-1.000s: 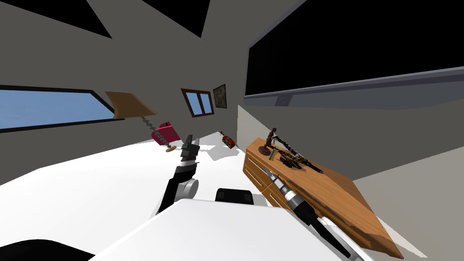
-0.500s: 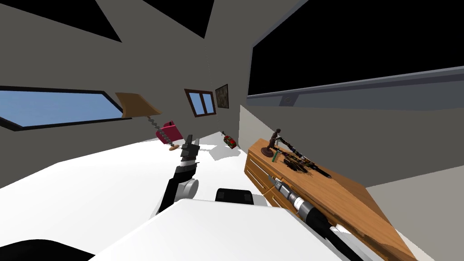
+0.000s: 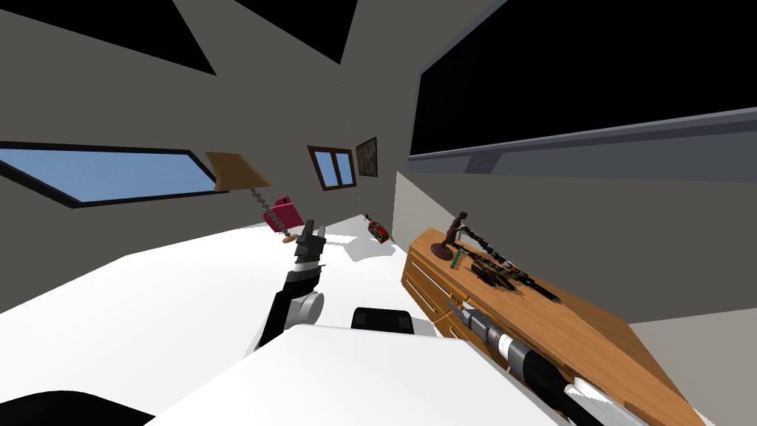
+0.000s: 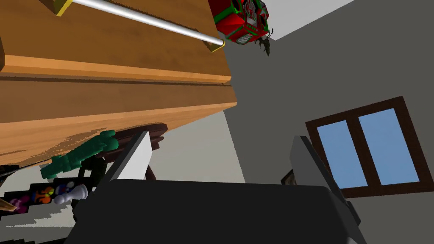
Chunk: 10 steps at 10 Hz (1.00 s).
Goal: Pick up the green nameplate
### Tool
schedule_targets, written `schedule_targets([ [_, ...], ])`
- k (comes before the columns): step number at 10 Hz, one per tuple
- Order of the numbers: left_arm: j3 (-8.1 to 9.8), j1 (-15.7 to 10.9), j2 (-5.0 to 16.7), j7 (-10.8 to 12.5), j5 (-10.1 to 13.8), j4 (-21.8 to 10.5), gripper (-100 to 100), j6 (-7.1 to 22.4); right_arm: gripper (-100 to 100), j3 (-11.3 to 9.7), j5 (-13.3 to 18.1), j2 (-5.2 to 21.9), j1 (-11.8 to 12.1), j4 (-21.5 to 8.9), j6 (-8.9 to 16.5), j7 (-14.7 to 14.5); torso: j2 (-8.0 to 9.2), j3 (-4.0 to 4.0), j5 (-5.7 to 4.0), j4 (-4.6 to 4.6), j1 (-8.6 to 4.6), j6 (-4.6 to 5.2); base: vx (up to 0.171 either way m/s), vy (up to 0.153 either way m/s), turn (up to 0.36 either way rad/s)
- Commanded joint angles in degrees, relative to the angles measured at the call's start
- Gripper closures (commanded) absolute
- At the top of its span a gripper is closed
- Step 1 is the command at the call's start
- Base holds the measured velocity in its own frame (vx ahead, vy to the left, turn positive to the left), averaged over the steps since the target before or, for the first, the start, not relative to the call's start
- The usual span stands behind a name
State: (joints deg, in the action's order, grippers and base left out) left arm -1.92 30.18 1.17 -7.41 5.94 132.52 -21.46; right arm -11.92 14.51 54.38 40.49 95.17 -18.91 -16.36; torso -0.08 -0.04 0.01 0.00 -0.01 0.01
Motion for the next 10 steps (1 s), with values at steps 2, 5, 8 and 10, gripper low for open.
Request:
schedule_targets([
  [2,0.0,0.0,0.0,0.0,0.0,0.0,0,0.0,-100,-0.5,2.1,3.3,0.7,-1.6,0.3,-1.5,0.02,0.01,0.0,0.0,0.0,-0.01,0.015,0.02,0.083],
  [5,0.0,0.0,0.0,0.0,0.0,0.0,0,0.0,-100,-1.5,5.6,8.4,1.8,-3.8,1.2,-3.9,-0.12,-0.06,-0.02,-0.02,-0.06,-0.02,0.05,0.007,0.104],
  [8,0.0,0.0,0.0,0.0,0.0,0.0,0,0.0,-100,-2.5,9.2,13.2,2.9,-5.9,2.0,-6.1,-0.17,-0.1,-0.03,-0.04,-0.09,0.0,0.07,-0.002,0.066],
  [10,0.01,0.0,0.0,0.0,0.0,0.0,0,0.0,-100,-3.0,11.0,15.8,3.4,-6.9,2.4,-7.1,-0.15,-0.09,-0.04,-0.03,-0.1,0.0,0.063,-0.013,0.055],
])
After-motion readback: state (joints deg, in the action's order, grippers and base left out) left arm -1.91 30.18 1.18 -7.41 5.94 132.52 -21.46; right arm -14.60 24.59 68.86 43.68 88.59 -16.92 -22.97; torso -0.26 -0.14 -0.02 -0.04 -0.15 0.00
